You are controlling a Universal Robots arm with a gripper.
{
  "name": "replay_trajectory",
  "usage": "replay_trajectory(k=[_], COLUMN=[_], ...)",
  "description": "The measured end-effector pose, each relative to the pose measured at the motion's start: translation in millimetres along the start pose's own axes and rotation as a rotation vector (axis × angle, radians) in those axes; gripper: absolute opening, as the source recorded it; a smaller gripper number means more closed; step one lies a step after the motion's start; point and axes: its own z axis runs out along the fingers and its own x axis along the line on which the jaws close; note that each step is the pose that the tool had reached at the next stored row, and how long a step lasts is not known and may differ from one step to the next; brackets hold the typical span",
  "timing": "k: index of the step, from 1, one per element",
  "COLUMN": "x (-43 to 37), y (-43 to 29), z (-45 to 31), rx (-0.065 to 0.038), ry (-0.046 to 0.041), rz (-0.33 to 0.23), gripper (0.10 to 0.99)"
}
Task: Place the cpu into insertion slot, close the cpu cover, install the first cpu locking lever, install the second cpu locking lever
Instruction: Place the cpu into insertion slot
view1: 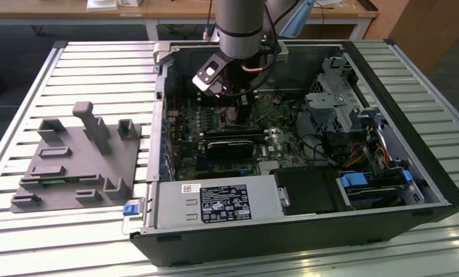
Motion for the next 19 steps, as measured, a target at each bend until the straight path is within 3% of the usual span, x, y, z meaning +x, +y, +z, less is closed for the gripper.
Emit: replay_trajectory(k=[19], x=[3.4], y=[-0.6], z=[8.2], rx=[0.0], ry=[-0.0006], rz=[0.0], gripper=[0.537])
